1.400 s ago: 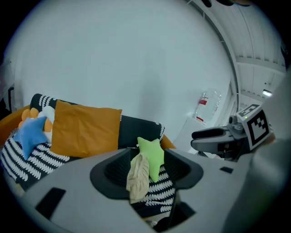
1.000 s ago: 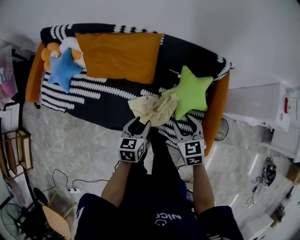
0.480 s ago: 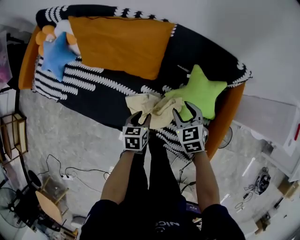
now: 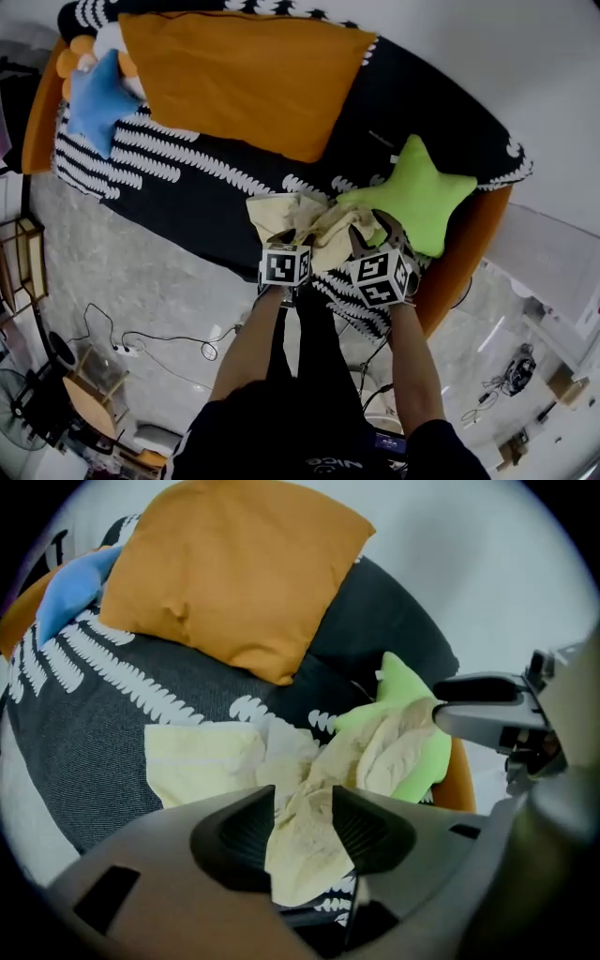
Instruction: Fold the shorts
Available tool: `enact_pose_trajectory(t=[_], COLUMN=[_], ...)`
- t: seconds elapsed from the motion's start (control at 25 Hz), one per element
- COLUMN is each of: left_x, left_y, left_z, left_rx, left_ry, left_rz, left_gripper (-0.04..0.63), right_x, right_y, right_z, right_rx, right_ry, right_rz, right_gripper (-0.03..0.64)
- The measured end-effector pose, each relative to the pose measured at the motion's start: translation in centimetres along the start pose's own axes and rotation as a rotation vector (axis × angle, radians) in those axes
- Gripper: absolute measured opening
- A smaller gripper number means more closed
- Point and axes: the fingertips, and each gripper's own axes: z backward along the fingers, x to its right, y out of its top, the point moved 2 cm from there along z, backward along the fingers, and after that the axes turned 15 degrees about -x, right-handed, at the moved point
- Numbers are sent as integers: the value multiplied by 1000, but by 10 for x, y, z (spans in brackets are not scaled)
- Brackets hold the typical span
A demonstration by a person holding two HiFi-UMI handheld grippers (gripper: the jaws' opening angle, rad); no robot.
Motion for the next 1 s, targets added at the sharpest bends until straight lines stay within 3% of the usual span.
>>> enact_pose_trajectory(t=[0.12, 0.28, 0.44, 0.6, 0.68, 0.88, 1.0], left_x=[-7, -6, 6, 8, 4, -13, -21], left_y=[-10, -16, -31, -48, -49, -51, -48], left_z=[-22, -31, -33, -33, -27, 4, 39], left_rx=[-68, -116, -163, -210, -180, -47, 66], left_ry=[34, 21, -43, -36, -18, 30, 90], left_rz=[4, 51, 26, -4, 17, 161, 219], left_gripper=[177, 28, 23, 18, 15, 12, 12], right_x=[0, 4, 8, 21, 26, 28, 20], right_y=[-4, -1, -6, -11, -12, -10, -2], right_z=[-11, -21, -23, -11, -3, 24, 54], right_rx=[-19, -43, -63, -43, -32, 38, 112], right_ry=[9, -6, 5, 4, 0, 12, 14], right_rz=[18, 49, 14, -74, -90, -80, -70], right_gripper=[222, 145, 101, 92, 92, 91, 91])
